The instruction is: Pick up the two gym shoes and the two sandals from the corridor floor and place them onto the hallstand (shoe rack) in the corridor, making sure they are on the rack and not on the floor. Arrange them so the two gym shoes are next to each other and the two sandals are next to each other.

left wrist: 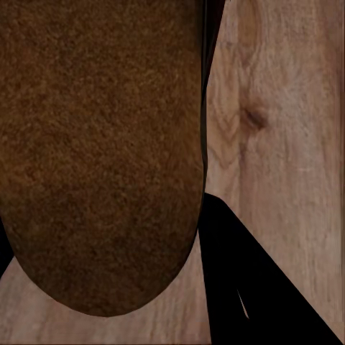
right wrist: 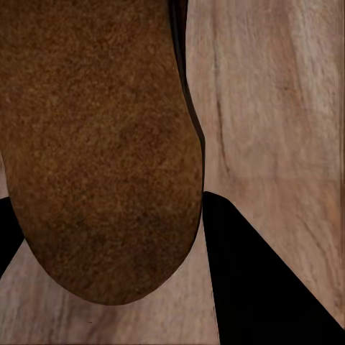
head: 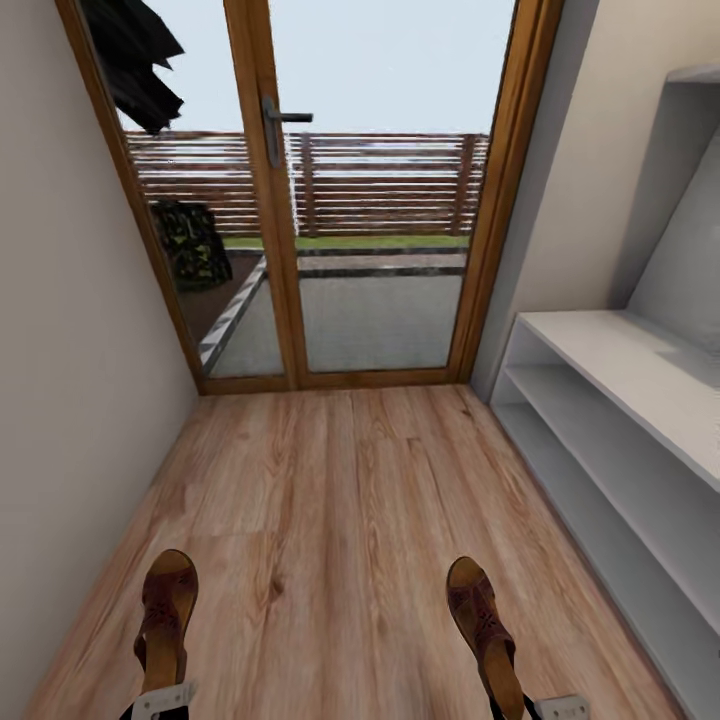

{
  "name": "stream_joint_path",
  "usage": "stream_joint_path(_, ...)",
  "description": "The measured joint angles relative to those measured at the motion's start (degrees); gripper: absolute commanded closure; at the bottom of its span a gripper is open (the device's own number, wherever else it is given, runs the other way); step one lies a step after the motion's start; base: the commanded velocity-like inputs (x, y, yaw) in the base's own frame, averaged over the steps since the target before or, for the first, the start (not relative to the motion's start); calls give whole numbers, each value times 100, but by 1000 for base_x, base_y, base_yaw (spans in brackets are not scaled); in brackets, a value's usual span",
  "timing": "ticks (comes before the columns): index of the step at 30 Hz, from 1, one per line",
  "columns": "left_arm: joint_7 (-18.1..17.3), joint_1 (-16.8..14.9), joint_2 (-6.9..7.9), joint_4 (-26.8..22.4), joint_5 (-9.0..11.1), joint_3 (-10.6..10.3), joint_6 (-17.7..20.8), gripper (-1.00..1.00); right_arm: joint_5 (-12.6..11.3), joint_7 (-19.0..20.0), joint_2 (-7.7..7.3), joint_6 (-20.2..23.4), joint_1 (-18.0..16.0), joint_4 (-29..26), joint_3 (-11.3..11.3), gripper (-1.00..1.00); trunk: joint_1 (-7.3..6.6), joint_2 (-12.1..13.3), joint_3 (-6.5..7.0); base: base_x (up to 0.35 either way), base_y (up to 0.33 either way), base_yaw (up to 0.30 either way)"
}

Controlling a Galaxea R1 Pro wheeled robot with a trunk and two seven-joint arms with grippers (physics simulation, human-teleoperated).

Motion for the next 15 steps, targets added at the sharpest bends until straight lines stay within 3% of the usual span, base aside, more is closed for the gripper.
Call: stream_joint_path(15, -1, 0, 0, -1, 0, 3, 1, 100, 0, 0, 0, 0, -2, 1, 0, 100, 0, 0, 0, 317, 135, -263)
